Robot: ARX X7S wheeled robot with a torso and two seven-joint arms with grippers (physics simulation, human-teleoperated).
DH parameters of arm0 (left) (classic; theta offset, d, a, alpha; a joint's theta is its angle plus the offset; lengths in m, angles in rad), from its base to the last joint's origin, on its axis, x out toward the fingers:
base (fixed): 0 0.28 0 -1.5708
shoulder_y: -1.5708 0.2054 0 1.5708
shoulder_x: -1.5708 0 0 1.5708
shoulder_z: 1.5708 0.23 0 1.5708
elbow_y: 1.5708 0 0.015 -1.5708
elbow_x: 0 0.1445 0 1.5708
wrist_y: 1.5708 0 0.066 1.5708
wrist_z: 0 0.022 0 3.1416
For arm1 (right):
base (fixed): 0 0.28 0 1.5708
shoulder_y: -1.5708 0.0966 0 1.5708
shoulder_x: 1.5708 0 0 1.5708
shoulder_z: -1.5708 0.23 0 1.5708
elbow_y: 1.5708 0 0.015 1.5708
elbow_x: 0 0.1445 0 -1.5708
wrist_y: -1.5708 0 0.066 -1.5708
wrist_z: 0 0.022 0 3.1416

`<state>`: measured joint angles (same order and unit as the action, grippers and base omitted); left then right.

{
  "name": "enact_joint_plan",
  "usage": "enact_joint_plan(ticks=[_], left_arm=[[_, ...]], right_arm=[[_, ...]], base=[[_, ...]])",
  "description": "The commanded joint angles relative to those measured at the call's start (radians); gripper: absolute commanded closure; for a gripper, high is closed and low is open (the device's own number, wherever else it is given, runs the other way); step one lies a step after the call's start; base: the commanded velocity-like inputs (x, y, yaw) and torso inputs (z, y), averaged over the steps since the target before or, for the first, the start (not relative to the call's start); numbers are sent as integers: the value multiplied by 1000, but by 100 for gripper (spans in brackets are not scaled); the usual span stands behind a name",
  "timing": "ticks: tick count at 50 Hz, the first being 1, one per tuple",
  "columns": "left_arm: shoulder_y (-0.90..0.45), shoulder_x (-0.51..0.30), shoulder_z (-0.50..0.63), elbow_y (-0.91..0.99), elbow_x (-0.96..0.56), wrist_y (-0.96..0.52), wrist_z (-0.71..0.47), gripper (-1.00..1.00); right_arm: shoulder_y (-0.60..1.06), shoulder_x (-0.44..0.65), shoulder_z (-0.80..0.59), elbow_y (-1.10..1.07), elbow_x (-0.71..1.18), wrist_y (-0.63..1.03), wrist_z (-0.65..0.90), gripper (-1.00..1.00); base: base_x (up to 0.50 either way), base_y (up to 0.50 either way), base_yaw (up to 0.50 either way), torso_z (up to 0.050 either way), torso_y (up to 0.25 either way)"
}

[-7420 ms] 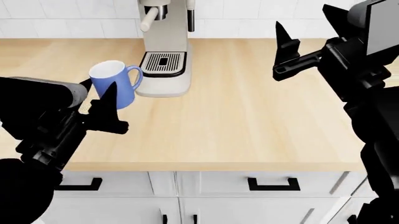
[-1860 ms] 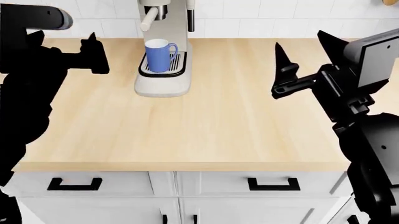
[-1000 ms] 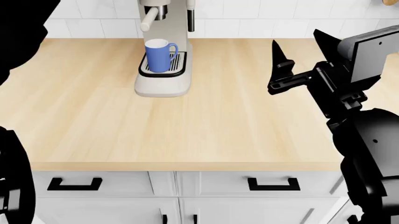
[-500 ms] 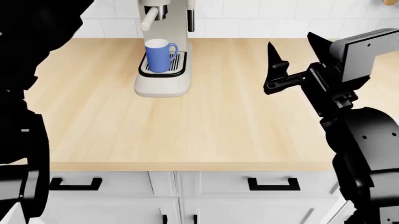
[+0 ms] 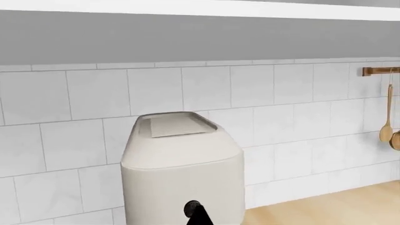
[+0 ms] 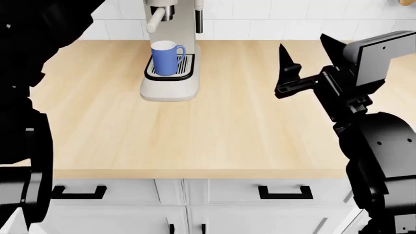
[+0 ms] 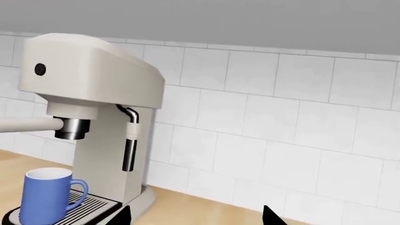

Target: Pick the mug from the cabinet, place it under the coffee machine dispenser, and press the start button.

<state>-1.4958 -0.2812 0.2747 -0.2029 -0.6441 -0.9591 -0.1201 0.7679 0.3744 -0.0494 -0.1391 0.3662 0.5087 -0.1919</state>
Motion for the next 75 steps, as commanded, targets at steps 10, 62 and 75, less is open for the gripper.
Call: enact_joint_plan(ticks=[10,62,75], left_arm=[[-24,9,17,-53,12,18,6,100],[-122,46,86,-318,72,119,82,100],[-119,43,88,-331,70,124,86,100]], right_arm=[[-13,2,6,22,3,-29,0,-100],[-17,8,12,64,11,-73,3,-100],[-23,10,12,61,14,-76,8,-100]], base=[[0,0,0,0,0],[0,0,0,0,0],[0,0,0,0,0]])
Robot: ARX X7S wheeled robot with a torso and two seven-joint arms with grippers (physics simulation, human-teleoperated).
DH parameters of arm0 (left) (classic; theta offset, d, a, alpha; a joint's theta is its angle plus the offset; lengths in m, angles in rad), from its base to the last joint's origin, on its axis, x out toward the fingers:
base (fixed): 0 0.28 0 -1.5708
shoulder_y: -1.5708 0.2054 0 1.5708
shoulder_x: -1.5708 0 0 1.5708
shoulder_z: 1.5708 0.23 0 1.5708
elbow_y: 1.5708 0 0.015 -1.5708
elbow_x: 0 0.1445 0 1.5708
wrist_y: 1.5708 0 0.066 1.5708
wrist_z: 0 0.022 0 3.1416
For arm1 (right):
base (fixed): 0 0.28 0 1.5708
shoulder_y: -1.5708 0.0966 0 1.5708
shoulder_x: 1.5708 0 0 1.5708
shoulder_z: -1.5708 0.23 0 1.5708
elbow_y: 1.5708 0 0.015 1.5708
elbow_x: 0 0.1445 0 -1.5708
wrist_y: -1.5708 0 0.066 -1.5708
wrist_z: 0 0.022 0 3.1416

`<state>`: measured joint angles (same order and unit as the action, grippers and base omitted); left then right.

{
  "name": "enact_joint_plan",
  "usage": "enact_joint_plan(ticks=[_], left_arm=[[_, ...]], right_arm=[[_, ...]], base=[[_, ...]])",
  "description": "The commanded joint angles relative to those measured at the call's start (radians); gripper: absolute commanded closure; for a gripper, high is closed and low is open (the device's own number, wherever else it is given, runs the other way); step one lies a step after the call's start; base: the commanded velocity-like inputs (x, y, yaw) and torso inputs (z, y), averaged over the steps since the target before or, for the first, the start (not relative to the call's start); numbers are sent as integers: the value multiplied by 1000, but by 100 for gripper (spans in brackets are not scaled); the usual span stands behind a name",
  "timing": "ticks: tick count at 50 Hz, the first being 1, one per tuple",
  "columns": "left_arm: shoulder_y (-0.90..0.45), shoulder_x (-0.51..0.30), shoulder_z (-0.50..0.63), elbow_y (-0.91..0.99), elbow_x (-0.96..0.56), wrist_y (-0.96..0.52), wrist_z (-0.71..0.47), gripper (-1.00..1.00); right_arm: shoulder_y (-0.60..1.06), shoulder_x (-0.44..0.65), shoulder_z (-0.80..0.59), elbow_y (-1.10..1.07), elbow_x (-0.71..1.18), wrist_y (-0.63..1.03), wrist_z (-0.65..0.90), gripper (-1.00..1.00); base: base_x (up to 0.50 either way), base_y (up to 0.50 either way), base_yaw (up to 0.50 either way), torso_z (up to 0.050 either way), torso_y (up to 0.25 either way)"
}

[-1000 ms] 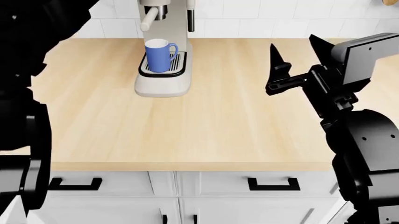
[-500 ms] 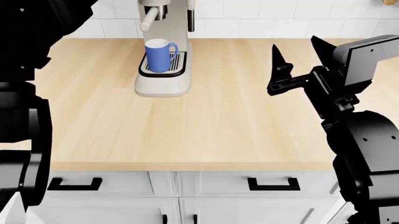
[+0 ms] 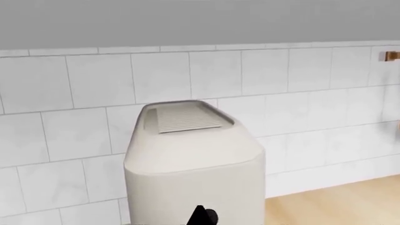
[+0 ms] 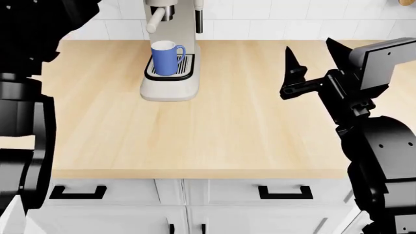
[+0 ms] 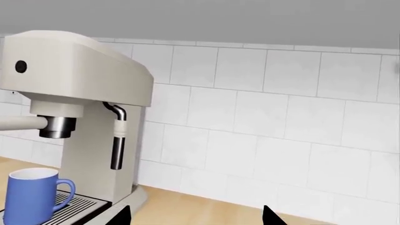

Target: Pick the mug from the cabinet, place it under the coffee machine dispenser, and press the start button.

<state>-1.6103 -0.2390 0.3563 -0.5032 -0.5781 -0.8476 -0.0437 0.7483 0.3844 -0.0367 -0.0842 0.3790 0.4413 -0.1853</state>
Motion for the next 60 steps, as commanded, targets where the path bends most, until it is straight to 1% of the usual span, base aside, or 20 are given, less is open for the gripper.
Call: enact_joint_plan(ticks=[1,13,20,31,47,53,60], left_arm=[[-4,1,7,-32,4,13,10,100],[18,3,15,-3,-19,-14,24,100],[6,-1,18,-6,-16,-15,21,100],[-15,20,37,-85,3,25,43,100],[-36,33,47,-149,14,54,58,100],[-61,48,61,-231,37,97,75,100],[-67,53,69,-246,40,100,81,100]], right_arm=[[-4,-1,-1,8,1,-10,1,-100],[-8,1,-2,11,2,-17,3,-100],[-6,3,-3,10,4,-16,4,-100],[-4,3,-1,26,5,-28,4,-100],[-10,6,5,35,11,-42,4,-100],[-10,8,7,46,10,-50,3,-100],[-11,11,8,41,13,-48,5,-100]], base=[[0,0,0,0,0],[0,0,0,0,0],[0,0,0,0,0],[0,0,0,0,0],[0,0,0,0,0],[0,0,0,0,0],[0,0,0,0,0]])
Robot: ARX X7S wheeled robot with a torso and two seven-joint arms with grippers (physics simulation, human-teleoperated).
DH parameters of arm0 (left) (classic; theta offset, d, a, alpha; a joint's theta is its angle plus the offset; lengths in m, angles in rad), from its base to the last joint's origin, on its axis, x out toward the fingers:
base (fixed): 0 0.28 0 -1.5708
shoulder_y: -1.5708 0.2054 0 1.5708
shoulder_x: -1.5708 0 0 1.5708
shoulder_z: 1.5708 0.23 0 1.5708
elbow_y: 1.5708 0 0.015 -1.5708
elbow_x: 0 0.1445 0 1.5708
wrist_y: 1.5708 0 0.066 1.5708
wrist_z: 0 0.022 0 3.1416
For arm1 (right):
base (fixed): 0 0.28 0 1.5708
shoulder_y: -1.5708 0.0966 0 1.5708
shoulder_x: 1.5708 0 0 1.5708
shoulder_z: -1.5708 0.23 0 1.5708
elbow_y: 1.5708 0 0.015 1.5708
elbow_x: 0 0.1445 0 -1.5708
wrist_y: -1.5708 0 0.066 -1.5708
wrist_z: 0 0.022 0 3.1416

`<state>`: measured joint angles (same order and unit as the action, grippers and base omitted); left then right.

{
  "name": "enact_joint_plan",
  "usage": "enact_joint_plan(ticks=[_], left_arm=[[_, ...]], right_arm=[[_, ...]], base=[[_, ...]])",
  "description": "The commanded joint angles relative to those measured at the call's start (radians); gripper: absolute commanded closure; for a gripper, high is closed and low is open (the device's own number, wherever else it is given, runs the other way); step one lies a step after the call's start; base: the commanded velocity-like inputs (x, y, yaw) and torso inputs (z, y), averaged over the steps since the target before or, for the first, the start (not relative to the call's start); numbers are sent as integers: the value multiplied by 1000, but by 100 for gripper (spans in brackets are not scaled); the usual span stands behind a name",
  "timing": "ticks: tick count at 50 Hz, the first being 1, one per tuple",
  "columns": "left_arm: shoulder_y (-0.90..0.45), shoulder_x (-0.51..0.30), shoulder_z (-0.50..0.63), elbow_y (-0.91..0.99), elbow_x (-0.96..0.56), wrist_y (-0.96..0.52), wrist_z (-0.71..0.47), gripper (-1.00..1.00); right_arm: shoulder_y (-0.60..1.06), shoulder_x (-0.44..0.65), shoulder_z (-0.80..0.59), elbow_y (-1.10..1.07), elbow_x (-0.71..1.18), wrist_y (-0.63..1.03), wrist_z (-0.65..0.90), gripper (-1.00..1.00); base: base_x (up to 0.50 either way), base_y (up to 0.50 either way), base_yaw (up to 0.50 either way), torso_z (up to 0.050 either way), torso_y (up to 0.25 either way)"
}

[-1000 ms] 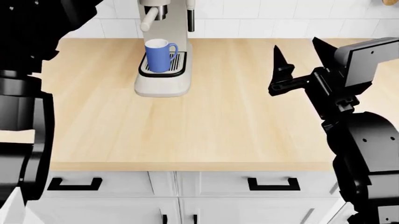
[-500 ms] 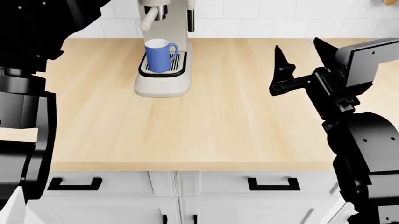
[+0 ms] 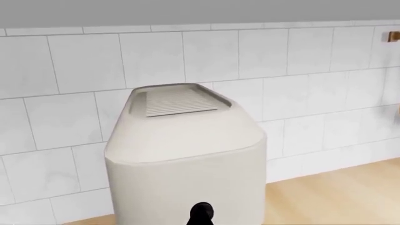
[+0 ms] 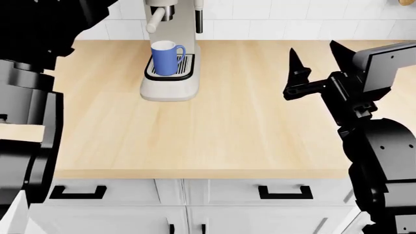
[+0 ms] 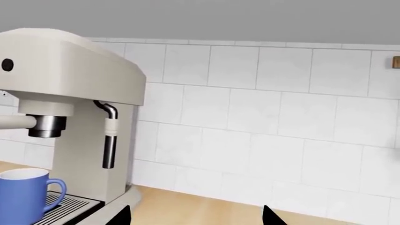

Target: Pick the mug from the cabinet, place it under the coffee machine dispenser, and press the start button.

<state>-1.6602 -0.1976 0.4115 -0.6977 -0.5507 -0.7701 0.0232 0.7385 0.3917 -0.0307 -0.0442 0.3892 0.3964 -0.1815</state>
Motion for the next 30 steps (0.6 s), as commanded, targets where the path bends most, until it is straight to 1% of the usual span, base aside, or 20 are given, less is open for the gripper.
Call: enact_joint_plan(ticks=[1,16,21,30], left_arm=[[-19,13,15,-56,13,24,16,100],[-31,37,35,-131,24,60,51,100],[-58,51,42,-204,39,97,63,100],[-87,67,55,-274,56,136,80,100]], right_arm=[[-1,4,2,1,3,-3,2,-100],[-10,4,4,21,3,-24,0,-100],[-17,6,8,32,3,-37,-3,-100],[-16,10,9,33,4,-38,-1,-100]], base=[[0,0,0,0,0],[0,0,0,0,0],[0,0,0,0,0],[0,0,0,0,0]])
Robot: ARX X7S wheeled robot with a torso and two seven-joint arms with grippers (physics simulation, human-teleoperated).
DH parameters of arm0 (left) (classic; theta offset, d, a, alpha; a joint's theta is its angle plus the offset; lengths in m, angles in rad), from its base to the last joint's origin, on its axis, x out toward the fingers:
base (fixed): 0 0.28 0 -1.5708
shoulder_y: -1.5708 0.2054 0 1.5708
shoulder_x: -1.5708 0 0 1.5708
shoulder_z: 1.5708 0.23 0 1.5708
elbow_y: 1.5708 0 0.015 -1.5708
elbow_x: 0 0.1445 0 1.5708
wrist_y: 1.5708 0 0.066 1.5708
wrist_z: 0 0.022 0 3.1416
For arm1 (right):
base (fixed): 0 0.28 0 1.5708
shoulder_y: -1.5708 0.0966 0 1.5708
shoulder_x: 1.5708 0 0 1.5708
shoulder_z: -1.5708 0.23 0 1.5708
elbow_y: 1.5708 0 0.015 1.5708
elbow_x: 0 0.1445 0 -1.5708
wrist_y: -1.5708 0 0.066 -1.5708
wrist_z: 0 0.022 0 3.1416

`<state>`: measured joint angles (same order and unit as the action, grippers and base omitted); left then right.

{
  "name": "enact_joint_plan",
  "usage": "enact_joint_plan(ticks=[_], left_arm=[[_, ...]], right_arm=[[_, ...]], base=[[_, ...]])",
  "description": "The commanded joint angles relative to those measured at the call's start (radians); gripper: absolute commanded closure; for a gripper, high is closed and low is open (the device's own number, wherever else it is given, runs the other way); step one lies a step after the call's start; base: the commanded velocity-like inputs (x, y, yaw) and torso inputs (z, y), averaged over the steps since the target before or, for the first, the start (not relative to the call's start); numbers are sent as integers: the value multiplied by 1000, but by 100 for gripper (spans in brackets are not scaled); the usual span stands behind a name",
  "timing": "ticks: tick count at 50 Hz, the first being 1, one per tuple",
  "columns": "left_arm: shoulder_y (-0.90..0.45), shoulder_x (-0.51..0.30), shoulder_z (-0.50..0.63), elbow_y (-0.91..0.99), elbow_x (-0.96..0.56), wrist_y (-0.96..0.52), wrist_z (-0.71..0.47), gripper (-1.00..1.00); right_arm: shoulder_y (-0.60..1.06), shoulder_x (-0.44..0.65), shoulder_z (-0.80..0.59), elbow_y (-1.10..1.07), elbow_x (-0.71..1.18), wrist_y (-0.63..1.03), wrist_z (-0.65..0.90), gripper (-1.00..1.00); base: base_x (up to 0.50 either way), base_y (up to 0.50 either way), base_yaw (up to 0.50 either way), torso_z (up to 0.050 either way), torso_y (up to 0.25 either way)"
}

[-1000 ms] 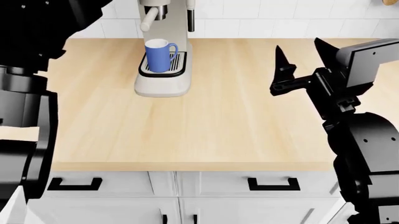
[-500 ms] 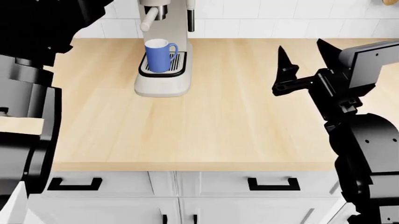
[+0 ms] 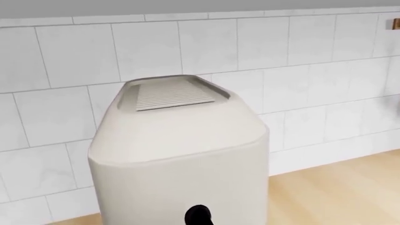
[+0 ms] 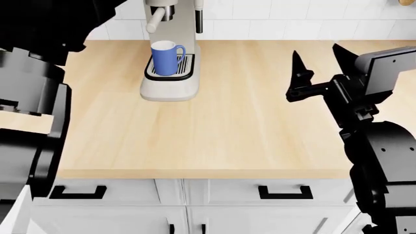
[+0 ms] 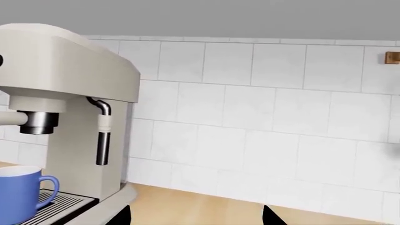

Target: Pick the mug from the cabinet, place it under the coffee machine dispenser, and press the start button.

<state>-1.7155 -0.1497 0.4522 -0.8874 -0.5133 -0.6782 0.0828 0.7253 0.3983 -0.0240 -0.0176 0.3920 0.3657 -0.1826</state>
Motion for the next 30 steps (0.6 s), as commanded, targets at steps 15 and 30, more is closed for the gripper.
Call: enact_joint_plan(ticks=[15,30], left_arm=[[-52,44,28,-182,32,92,45,100],[-87,68,35,-302,44,155,77,100]], right_arm=[[-11,10,8,7,5,-14,3,-100],[-9,13,7,7,8,-15,7,-100]], base=[[0,0,0,0,0],[0,0,0,0,0]])
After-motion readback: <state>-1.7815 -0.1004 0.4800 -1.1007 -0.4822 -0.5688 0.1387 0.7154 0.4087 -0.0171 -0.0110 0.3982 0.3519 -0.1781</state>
